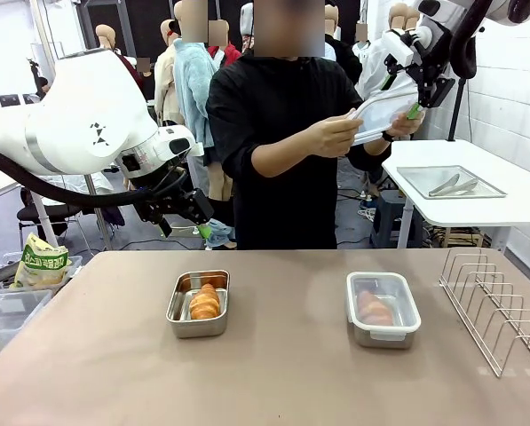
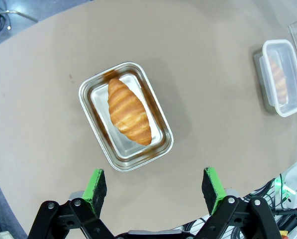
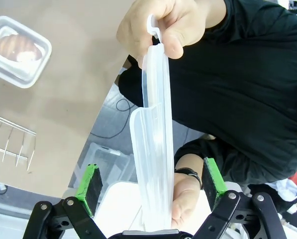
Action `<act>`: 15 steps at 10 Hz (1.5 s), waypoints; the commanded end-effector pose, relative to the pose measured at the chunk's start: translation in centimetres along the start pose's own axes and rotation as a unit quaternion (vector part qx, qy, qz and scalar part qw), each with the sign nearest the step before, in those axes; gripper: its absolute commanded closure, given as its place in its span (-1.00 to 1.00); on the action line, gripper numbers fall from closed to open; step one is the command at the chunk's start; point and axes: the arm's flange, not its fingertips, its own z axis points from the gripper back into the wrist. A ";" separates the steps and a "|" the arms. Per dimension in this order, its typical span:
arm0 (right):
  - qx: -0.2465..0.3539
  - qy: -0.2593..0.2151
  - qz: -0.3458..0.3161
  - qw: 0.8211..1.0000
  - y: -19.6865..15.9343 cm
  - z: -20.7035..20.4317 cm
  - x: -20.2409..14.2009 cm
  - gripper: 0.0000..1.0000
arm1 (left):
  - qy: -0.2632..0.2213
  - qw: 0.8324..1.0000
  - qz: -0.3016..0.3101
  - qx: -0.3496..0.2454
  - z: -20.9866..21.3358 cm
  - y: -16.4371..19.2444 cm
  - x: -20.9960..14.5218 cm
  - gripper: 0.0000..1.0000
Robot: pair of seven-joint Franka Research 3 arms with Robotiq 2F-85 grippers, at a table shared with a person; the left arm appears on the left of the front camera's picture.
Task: Place the bread in airtight containers.
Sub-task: Release when the human grabs the Airtight Container lid.
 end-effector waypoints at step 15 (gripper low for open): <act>-0.007 -0.003 0.000 1.000 0.0 0.1 0.1 -1.00 | -0.001 1.000 0.001 0.001 0.1 0.1 -0.1 -1.00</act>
